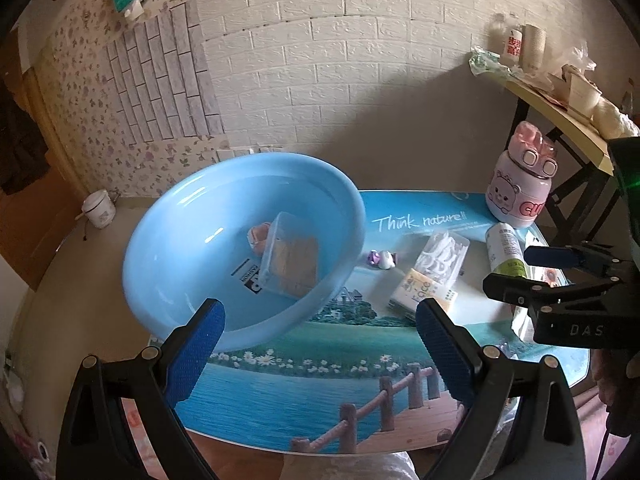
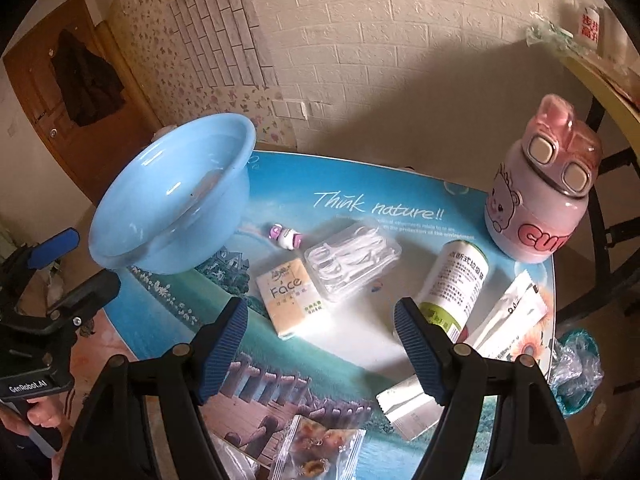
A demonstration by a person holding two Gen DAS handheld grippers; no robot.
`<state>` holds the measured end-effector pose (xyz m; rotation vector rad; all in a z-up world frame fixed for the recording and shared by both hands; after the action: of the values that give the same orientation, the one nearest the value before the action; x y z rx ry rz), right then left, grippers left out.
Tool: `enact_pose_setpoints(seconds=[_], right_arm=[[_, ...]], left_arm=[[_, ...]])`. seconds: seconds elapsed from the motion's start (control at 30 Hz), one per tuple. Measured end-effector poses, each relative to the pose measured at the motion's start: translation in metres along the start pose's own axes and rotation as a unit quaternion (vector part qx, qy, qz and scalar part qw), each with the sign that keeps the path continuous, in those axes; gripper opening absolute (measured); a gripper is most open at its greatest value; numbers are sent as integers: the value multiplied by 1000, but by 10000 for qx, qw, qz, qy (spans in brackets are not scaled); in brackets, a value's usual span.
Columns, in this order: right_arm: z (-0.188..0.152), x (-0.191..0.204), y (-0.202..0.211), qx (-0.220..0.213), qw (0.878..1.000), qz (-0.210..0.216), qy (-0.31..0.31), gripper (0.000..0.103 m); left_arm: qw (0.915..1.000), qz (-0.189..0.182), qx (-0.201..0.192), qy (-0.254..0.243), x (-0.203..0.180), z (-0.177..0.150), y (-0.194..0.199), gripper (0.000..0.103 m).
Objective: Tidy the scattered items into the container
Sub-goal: 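Move the left tool to the 'Face' tissue pack while the right tool approaches the white strip packet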
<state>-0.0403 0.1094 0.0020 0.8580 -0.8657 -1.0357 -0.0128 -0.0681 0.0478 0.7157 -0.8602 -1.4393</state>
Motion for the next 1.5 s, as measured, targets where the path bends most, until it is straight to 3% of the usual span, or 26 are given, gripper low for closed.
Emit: enact_pose_setpoints(seconds=[0.6, 0.9, 1.5], right_arm=[[-11, -18, -6, -17, 9994, -349, 25, 78], [-12, -20, -12, 123, 9995, -291, -70, 78], [-26, -64, -10, 133, 9979, -421, -472, 78]], left_arm=[[9998, -68, 123, -135, -14, -4, -7, 97], [9997, -104, 139, -166, -18, -5, -8, 97], [9985, -238, 333, -350, -38, -6, -26, 97]])
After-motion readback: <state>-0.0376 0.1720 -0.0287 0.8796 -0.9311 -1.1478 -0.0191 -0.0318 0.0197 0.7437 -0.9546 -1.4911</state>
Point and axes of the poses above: each gripper's, at about its wrist camera, not at the fingertips, and y roughly against the way its jaws point, x to its left, z to its top, the point moved 1 cm from there along -y, roughly the way its jaws point, and after that the axes turned 10 degrees about x, right-handed, at the moved point
